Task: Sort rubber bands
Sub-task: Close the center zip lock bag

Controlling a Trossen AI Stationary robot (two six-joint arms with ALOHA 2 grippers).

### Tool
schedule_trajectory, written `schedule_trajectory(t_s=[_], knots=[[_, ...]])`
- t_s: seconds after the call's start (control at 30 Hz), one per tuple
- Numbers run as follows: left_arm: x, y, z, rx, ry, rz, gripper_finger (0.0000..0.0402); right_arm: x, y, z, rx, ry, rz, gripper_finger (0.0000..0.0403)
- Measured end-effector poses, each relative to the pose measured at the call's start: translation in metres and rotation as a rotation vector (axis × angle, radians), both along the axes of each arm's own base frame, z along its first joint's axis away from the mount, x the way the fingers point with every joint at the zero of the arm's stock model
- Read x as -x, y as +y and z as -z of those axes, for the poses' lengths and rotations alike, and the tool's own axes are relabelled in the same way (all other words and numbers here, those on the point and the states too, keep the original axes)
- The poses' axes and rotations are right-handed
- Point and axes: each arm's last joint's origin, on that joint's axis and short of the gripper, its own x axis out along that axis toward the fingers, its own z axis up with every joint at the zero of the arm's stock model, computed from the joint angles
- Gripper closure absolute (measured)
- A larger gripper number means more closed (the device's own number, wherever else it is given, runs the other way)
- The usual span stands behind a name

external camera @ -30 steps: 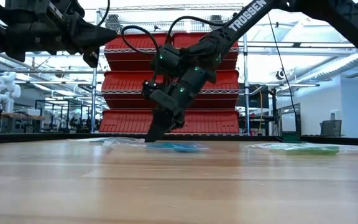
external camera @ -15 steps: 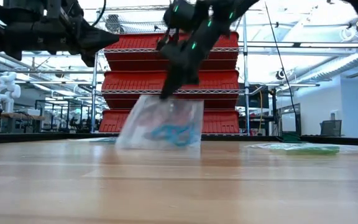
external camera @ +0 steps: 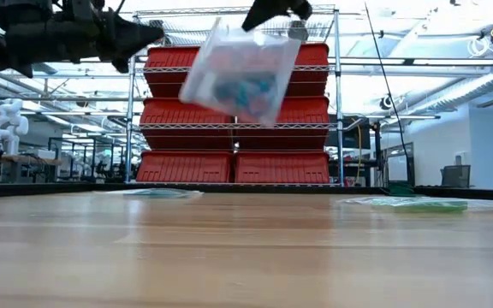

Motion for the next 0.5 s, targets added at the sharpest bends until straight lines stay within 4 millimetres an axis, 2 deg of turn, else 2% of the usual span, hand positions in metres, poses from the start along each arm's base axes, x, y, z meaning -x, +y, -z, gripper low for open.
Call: schedule_trajectory(t_s=[0.33, 0.5], knots=[[0.0, -0.002, -0.004, -0.026, -0.052, 0.059, 0.0389, 0.016, 0.017, -0.046, 0.127, -0.232, -0.035, 0.0403], [0.0, -0.004, -0.006, -0.03, -0.07, 0.073, 0.0342, 0.017, 0.019, -0.058, 0.179, -0.301, -0.057, 0.0403]])
